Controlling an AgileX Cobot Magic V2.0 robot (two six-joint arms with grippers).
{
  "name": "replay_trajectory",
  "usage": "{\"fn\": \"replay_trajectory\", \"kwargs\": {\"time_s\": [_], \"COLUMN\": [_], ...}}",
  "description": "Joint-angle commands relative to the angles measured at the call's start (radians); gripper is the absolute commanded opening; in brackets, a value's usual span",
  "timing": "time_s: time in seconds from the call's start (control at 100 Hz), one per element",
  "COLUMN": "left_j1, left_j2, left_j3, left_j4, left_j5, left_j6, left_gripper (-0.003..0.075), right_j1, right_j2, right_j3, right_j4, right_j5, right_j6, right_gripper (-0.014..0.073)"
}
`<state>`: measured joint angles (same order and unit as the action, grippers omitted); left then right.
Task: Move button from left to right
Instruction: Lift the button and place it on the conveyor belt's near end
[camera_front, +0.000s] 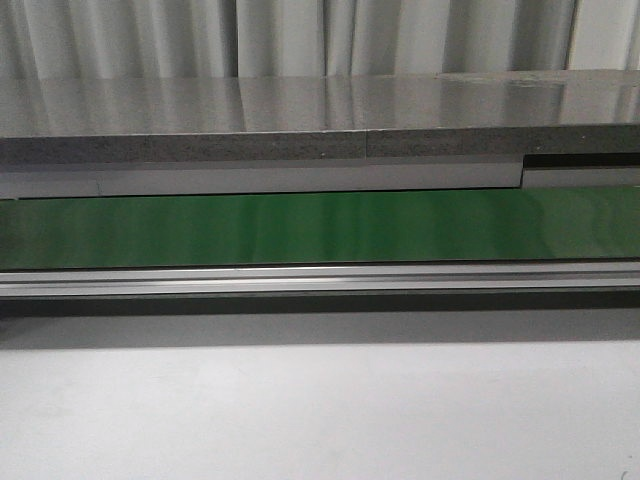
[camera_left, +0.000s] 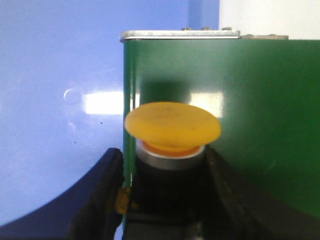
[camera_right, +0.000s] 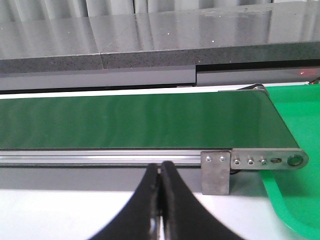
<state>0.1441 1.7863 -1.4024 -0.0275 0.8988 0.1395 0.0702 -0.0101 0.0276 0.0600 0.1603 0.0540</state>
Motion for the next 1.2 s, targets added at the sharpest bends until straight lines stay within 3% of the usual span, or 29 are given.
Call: {"fn": "replay_trajectory", "kwargs": {"time_s": [0.0,0.18,0.47,0.9,1.19], "left_j1": [-0.006,-0.006,-0.006,-0.023,-0.114], "left_j2": [-0.051,-0.051,-0.051,-0.111,-0.295], "left_j3": [-0.005,0.026,0.026,0.022,0.075], "left_j4": [-0.016,-0.034,-0.034,-0.099,-0.099], "left_j5": [-0.033,-0.064,-0.074,-0.075,-0.201], "left_j6": [-0.002,-0.002,-0.002,0.034,0.048], "left_gripper": [0.0122,0.0221,0.0503,0.0517,0.0516], "right_j1": [0.002,0.002,0.002,0.002,0.002], "right_j2": [-0.015,-0.015,-0.015,-0.015,-0.015], "right_j3": [-0.019,-0.019,-0.019,-0.019,-0.019], "right_j4": [-0.009,-0.009,-0.009,-0.009,-0.009], "right_j5": [-0.084,-0.084,-0.084,-0.084,-0.084], "right_j6": [-0.002,-0.002,-0.002,-0.002,-0.002], "right_gripper": [-0.0067,-0.0067,-0.0067,-0.0067,-0.0067]}}
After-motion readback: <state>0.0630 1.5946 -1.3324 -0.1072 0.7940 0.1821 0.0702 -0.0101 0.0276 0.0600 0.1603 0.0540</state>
